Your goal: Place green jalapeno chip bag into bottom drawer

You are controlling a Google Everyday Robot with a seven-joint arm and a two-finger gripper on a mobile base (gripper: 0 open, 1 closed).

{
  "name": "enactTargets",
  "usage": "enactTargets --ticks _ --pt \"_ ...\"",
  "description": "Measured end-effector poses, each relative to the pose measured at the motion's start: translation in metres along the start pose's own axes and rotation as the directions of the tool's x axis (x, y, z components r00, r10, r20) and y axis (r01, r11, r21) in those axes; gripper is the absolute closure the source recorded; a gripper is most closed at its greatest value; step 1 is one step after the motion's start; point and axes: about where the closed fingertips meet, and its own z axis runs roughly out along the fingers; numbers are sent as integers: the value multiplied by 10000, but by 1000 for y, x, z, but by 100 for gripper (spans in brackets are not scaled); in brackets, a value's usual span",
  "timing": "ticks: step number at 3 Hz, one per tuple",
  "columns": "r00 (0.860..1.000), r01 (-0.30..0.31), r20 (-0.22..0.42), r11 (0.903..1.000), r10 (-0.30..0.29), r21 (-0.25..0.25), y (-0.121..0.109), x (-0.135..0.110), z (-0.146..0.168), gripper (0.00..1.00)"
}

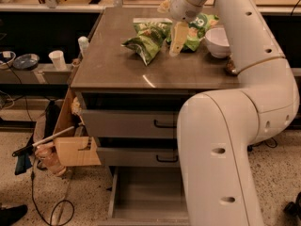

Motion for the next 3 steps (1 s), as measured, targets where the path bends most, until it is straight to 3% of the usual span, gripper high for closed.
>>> enactTargets --ticks 3 --pt "9982 117 592 9999 -123 95 -7 -1 20 0"
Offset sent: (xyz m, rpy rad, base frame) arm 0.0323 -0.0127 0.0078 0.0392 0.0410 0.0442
